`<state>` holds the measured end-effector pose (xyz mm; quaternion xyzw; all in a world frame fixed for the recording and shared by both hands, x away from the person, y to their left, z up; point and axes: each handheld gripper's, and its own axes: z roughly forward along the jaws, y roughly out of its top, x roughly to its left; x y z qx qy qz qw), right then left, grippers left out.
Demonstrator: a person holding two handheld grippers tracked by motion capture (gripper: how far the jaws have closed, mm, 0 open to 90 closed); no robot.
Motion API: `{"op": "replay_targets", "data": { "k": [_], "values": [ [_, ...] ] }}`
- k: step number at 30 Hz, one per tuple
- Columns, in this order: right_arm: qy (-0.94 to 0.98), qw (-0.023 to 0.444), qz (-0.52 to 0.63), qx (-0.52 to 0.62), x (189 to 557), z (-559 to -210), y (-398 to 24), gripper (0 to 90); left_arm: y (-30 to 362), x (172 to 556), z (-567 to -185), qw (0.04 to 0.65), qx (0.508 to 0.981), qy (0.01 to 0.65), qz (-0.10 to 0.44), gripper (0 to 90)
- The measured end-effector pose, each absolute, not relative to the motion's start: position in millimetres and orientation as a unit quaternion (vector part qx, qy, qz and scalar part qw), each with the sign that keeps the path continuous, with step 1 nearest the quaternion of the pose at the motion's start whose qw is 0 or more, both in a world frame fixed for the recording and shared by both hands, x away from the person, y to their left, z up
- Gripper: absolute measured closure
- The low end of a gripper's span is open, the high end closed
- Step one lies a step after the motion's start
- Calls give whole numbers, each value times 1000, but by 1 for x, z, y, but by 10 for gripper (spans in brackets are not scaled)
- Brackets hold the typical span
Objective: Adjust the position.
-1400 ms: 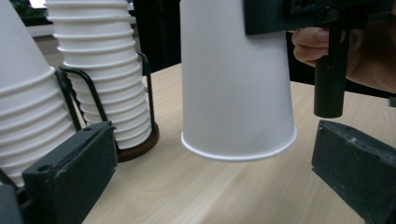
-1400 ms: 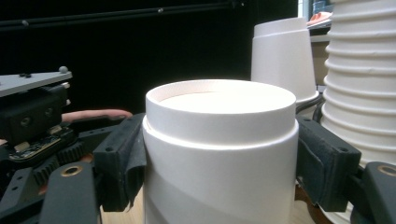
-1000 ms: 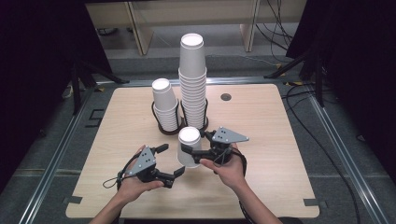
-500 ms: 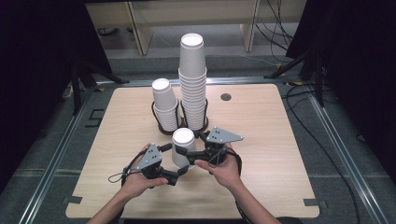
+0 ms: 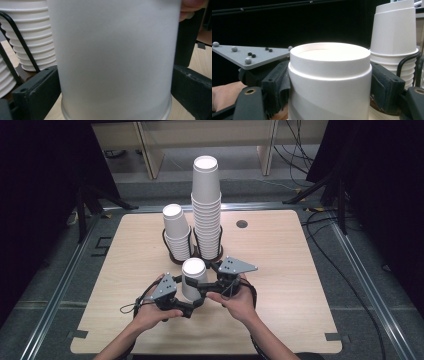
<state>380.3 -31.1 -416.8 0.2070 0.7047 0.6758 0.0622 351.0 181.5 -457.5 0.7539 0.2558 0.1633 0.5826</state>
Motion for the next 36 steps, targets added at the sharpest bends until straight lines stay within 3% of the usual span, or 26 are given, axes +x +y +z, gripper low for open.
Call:
{"op": "replay_targets", "data": {
  "k": [4,6,36],
  "values": [
    [699,78,683,195,382,-417,-30,259,181,352,-459,584,754,255,162,0],
    [701,54,679,209,379,-417,-31,259,181,352,-459,588,752,252,160,3],
    [702,50,678,214,385,-420,-33,234,185,356,-452,551,785,229,169,108]
  ]
}}
